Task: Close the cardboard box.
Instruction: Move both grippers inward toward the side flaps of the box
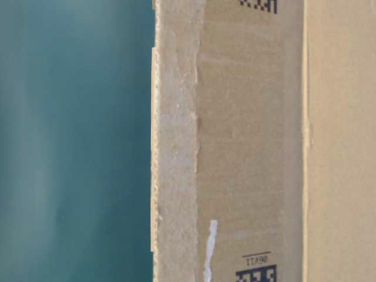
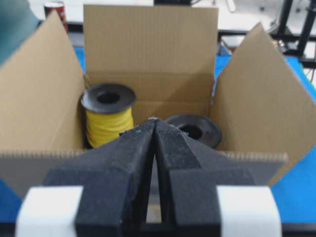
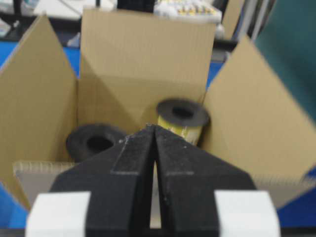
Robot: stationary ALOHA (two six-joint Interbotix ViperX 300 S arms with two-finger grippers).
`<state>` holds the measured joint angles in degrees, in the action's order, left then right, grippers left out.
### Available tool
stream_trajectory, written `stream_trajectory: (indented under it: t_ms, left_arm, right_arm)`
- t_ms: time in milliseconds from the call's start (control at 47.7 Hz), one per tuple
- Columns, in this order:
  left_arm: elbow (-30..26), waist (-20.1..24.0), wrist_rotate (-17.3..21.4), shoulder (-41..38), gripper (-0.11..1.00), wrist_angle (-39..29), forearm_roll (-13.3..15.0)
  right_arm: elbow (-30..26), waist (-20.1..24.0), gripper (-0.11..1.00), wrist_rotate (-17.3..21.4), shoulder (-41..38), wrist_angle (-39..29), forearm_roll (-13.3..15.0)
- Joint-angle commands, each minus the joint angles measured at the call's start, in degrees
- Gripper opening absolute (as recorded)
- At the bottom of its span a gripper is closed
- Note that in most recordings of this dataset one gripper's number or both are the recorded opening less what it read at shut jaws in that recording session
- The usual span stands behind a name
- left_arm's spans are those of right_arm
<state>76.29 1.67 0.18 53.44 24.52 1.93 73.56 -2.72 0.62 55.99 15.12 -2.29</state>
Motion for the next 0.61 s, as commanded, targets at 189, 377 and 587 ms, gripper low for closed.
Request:
stream_trajectory:
  t_ms: [189, 377, 587]
  left_arm:
    - [7.21, -1.58, -2.99, -6.86, 0.00, 12.39, 0.35]
    - [8.09, -3.25, -3.25, -13.80, 0.00, 17.40, 0.35]
    - [7.21, -3.34, -3.34, -19.95, 0.00, 21.53, 0.35]
  right_arm:
    - [6.42, -0.09, 0.00, 0.53, -7.82, 9.58, -2.99]
    - [7.29, -0.09, 0.00, 0.62, -15.82, 15.47, -3.60]
    - [7.03, -0.09, 0.00, 0.62, -19.51, 18.54, -3.69]
